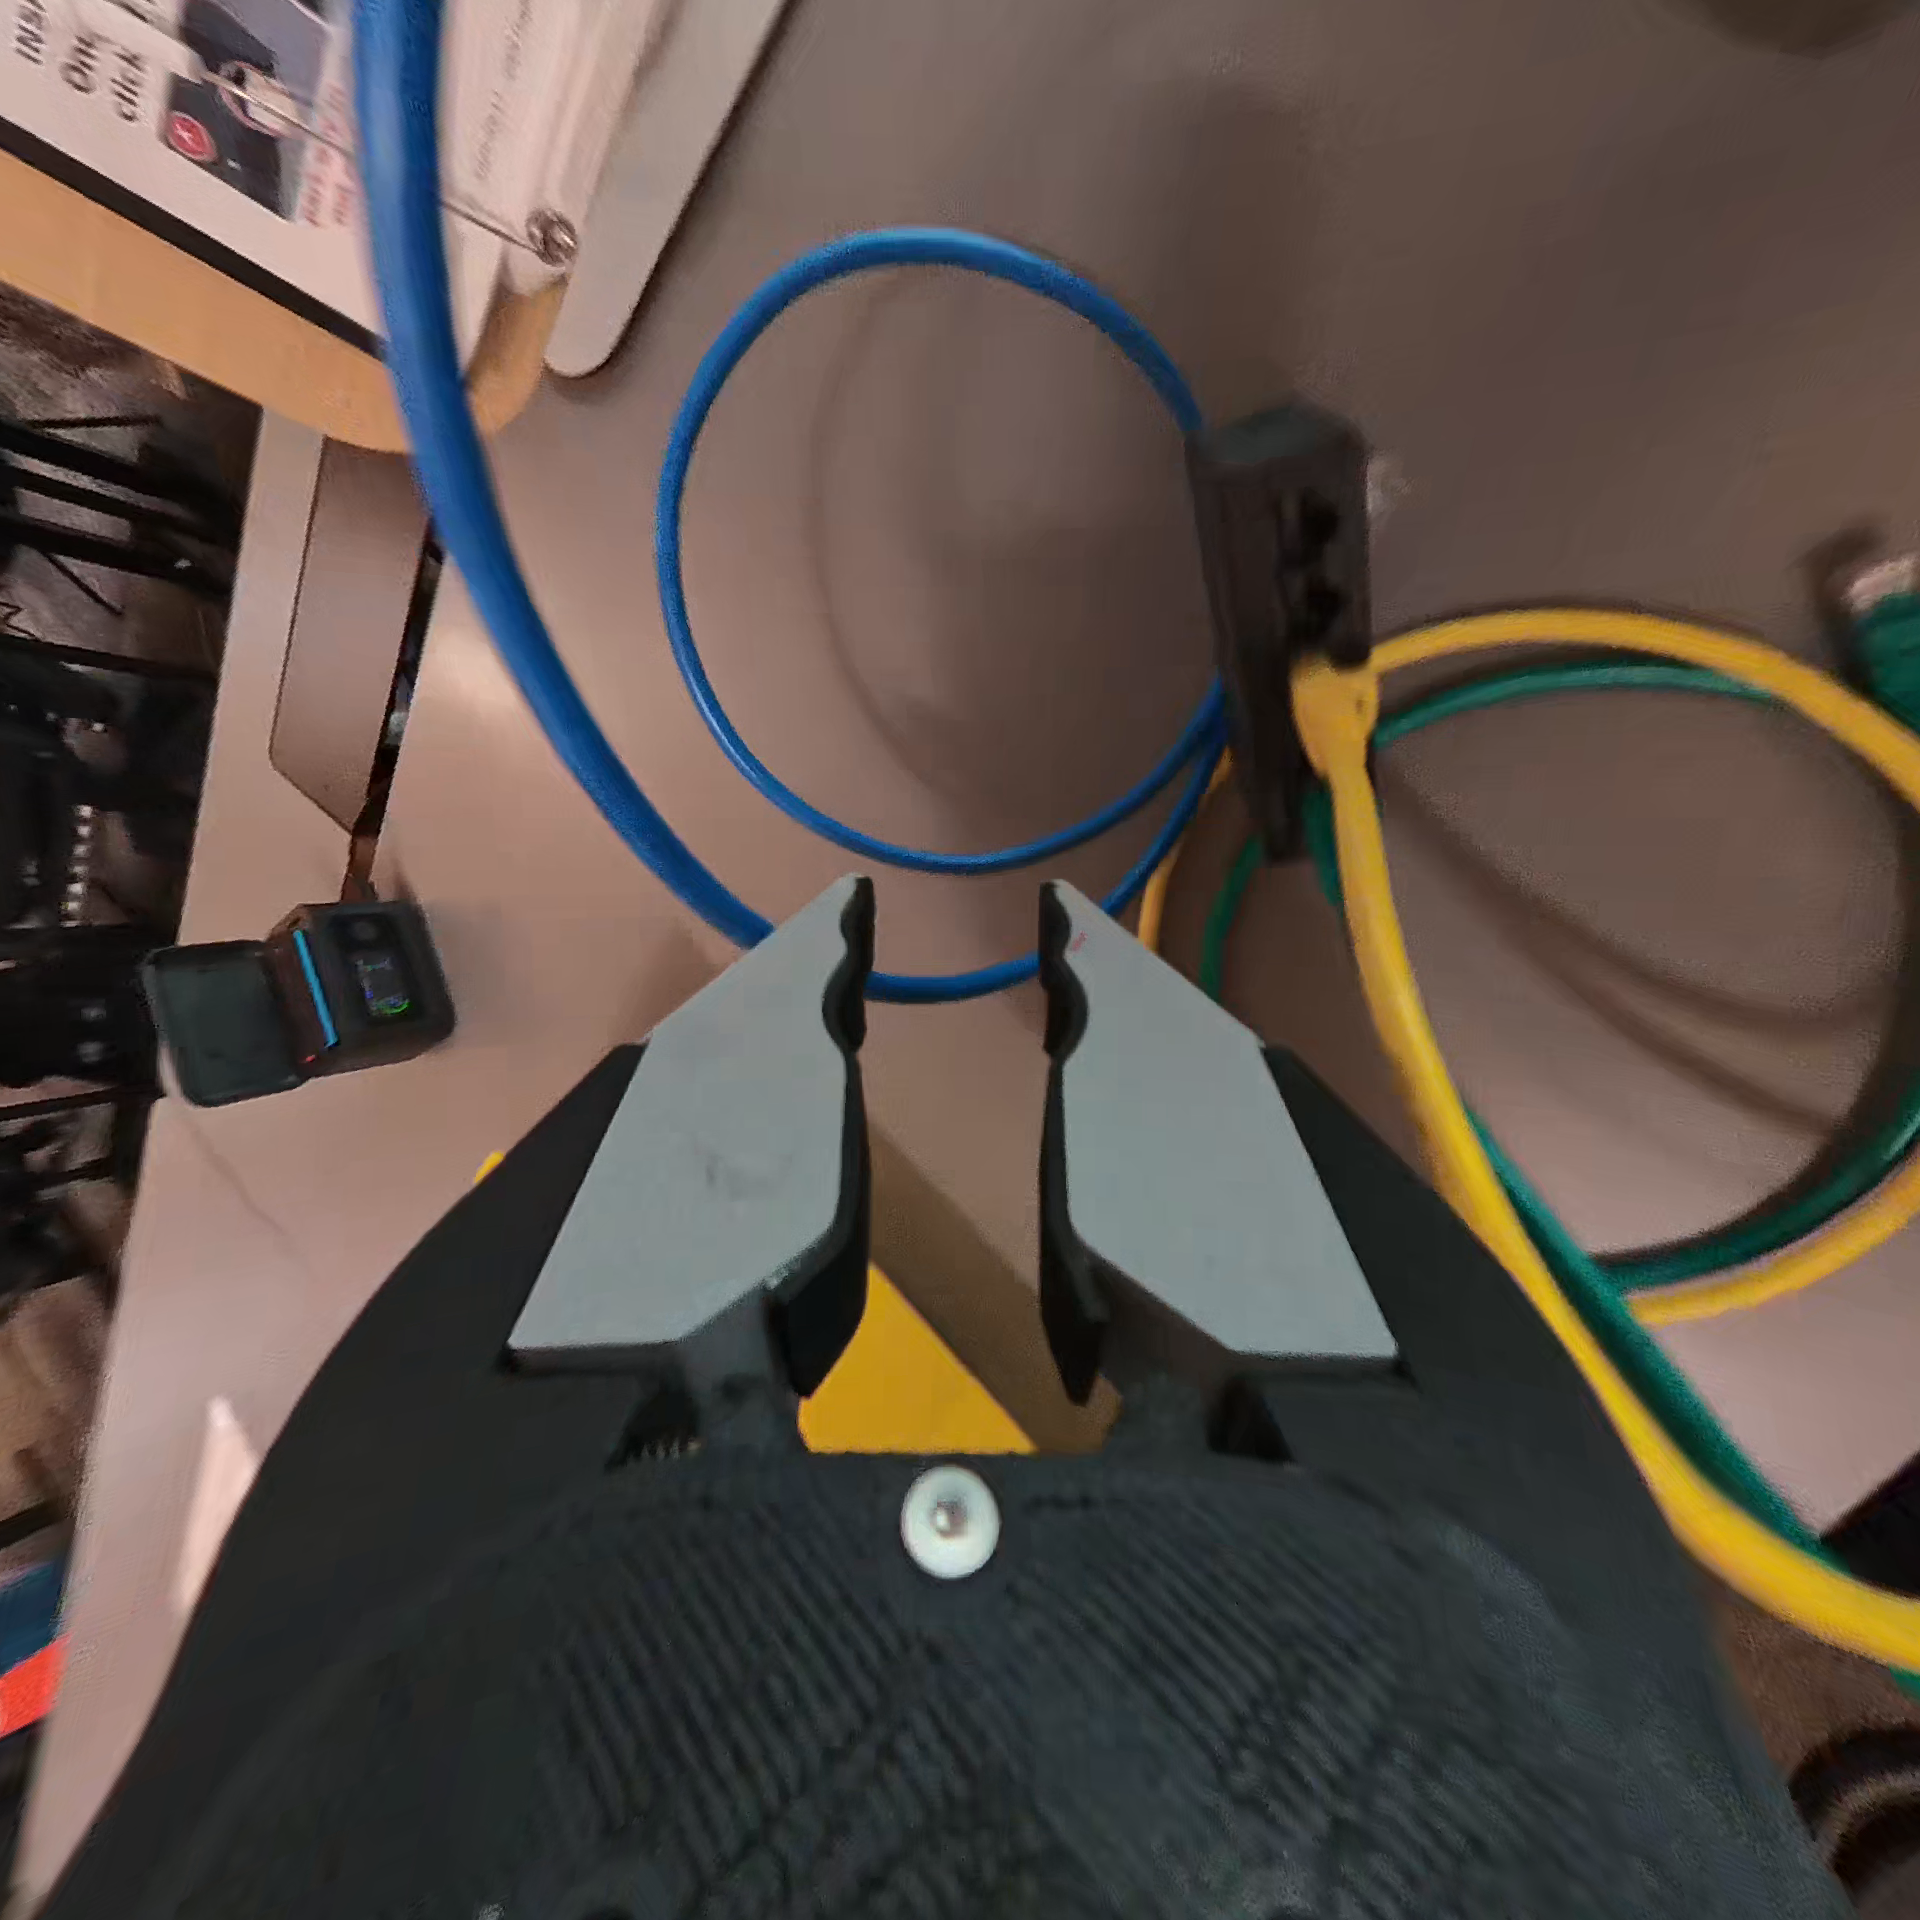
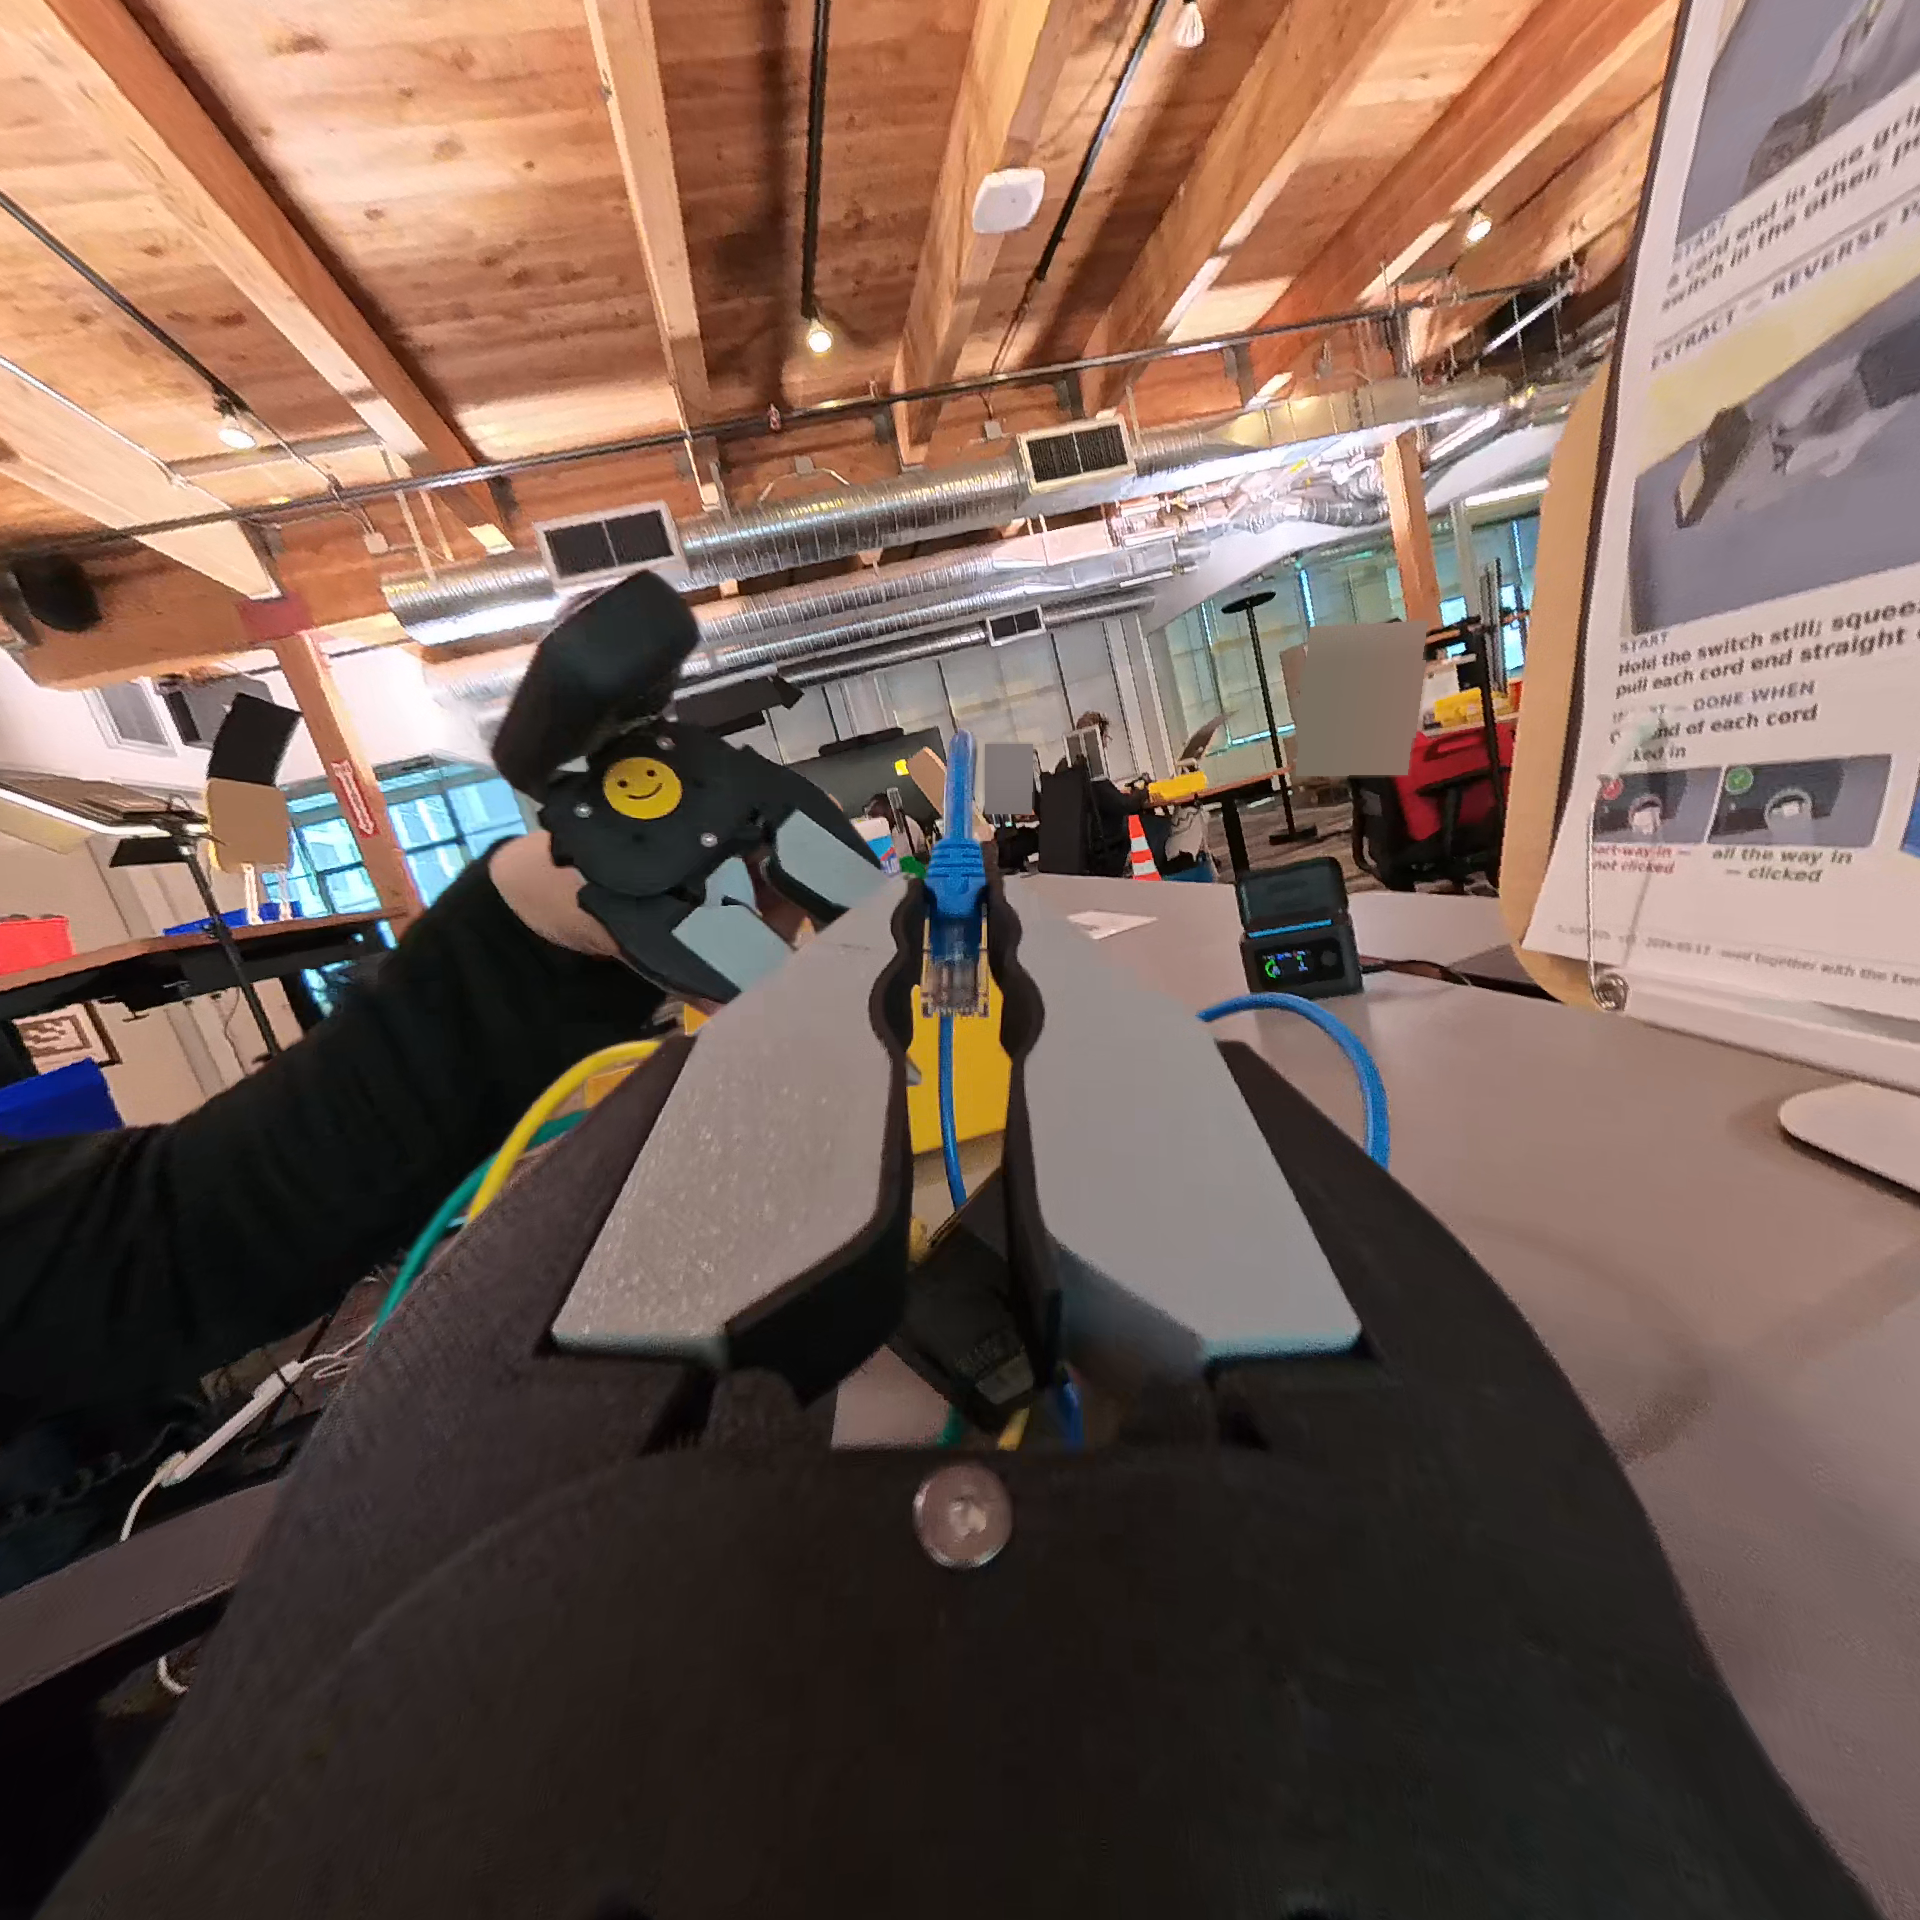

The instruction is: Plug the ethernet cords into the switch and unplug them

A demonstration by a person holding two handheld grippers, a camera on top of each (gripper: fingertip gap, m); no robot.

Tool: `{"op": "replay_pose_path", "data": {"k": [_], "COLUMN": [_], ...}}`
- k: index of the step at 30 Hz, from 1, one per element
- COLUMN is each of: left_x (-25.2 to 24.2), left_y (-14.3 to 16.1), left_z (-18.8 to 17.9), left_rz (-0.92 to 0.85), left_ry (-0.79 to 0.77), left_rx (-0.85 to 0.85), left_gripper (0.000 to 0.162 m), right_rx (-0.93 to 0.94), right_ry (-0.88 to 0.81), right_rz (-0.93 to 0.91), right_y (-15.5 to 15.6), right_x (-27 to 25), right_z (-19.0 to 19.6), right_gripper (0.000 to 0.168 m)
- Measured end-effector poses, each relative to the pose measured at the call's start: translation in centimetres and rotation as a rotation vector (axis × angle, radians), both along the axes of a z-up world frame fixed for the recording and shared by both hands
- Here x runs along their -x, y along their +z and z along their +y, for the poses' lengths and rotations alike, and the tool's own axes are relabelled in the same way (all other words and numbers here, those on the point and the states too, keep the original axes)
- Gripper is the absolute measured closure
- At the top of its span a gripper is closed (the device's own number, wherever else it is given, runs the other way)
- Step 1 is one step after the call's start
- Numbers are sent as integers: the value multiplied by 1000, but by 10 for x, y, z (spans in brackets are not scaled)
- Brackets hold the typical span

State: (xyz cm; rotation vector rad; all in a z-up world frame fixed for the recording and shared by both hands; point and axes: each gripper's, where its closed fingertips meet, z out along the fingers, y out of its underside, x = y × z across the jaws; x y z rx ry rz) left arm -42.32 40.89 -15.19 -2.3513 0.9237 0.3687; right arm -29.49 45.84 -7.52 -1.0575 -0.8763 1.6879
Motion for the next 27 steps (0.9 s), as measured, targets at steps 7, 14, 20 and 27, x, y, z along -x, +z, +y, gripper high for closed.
{"op": "replay_pose_path", "data": {"k": [7, 14, 20, 27], "left_x": [-71, -96, -110, -114], "left_y": [60, 72, 70, 91], "left_z": [21, 51, 55, 57], "left_rz": [-580, -760, -871, -1020], "left_ry": [-149, -92, -99, -112], "left_rx": [-209, -224, -214, -264], "left_gripper": [148, 133, 118, 128], "right_rx": [0, -9, 17, 65], "right_ry": [19, 30, 35, 77], "right_rz": [15, 24, 71, 76], "right_y": [4, 5, 12, 11], "right_x": [-1, -1, -8, -7], "right_z": [-5, -9, -6, -6], "right_gripper": [160, 160, 159, 159]}}
